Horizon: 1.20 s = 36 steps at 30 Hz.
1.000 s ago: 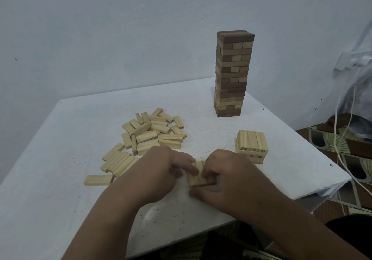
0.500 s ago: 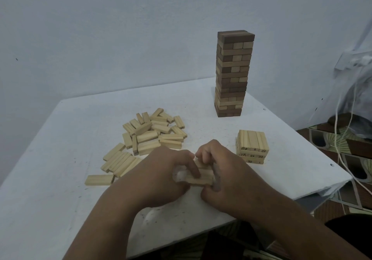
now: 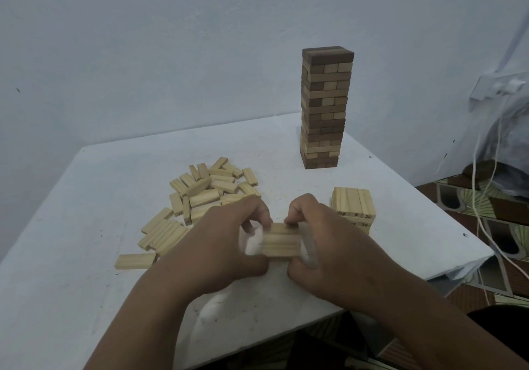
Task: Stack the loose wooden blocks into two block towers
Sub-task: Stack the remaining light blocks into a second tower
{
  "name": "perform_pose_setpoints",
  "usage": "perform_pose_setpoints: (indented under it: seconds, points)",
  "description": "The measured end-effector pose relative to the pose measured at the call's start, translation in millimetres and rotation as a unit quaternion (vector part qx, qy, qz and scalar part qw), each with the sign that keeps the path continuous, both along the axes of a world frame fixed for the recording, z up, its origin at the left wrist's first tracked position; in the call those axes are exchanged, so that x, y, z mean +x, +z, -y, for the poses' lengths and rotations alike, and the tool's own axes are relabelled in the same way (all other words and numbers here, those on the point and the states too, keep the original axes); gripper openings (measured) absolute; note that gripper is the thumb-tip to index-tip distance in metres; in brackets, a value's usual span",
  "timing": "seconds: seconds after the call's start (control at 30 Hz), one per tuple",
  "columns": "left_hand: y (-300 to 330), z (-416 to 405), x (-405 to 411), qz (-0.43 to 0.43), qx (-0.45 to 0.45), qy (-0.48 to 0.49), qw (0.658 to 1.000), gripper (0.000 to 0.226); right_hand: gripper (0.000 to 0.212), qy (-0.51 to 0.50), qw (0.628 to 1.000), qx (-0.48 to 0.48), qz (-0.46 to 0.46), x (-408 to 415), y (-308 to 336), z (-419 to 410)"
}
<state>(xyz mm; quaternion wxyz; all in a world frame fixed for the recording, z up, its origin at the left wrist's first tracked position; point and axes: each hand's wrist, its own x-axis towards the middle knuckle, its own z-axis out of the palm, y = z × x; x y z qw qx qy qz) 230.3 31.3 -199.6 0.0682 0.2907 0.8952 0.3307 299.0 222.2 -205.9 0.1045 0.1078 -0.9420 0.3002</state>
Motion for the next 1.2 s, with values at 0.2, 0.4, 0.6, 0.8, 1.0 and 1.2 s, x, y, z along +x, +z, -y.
perform_pose_setpoints:
  seconds: [0.2, 0.4, 0.6, 0.8, 1.0, 1.2]
  points:
    - [12, -24, 7, -0.044, 0.14, 0.002, 0.989, 0.044, 0.05, -0.037, 0.992, -0.069, -0.096, 3, 18, -19]
    - [2, -75, 10, -0.075, 0.143, -0.029, 0.986, 0.049, 0.064, -0.072, 0.986, -0.124, -0.088, 0, 9, -63]
    - [-4, -110, 12, -0.072, 0.138, -0.027, 0.987, 0.049, 0.054, -0.093, 0.985, -0.115, -0.086, -1, -4, -91]
    - [-6, -122, 13, -0.057, 0.114, -0.016, 0.992, 0.053, 0.055, -0.127, 0.986, -0.083, -0.076, -1, -12, -101]
    - [-6, -123, 14, -0.029, 0.093, -0.004, 0.995, 0.059, 0.049, -0.116, 0.988, -0.075, -0.072, -1, -13, -102]
    - [0, -120, 17, 0.02, 0.103, 0.024, 0.994, 0.064, 0.062, -0.109, 0.985, -0.126, -0.035, 2, -10, -106]
